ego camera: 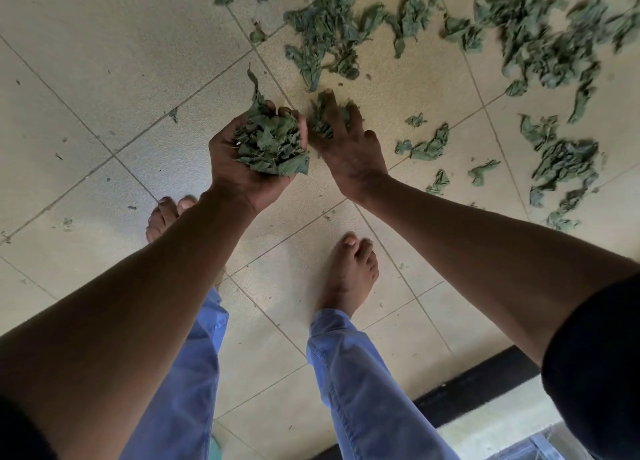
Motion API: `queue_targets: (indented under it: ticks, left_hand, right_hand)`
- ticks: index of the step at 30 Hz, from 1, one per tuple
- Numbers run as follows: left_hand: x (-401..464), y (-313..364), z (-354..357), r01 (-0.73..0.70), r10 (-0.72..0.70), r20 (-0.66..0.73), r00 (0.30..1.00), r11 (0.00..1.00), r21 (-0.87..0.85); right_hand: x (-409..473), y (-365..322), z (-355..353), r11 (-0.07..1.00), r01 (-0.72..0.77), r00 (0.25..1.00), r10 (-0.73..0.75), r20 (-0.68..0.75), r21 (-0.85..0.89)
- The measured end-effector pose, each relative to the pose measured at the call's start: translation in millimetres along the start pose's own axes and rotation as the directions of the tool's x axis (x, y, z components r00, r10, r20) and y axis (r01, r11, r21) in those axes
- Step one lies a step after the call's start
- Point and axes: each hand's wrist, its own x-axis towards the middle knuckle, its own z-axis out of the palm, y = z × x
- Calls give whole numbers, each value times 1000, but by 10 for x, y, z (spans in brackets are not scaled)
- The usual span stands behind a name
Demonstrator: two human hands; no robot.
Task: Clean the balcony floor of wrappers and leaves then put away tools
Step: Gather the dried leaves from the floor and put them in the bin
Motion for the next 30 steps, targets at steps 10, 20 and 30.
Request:
queue_targets:
  ticks: [10, 20, 30]
  left_hand:
    - [18, -94, 8, 10, -11, -11, 1000, 1000, -10]
    - [-61, -204, 8, 17, -18, -35, 999, 999, -27]
    - [-341, -240, 425, -108, 107, -32, 994, 993, -39]
  right_hand:
    - [2, 206, 29, 971, 216, 972, -224, -73, -104]
    - [6, 246, -25, 975, 220, 975, -219, 40, -34]
    - [-451, 237, -1112, 94, -266, 795, 584, 163, 959]
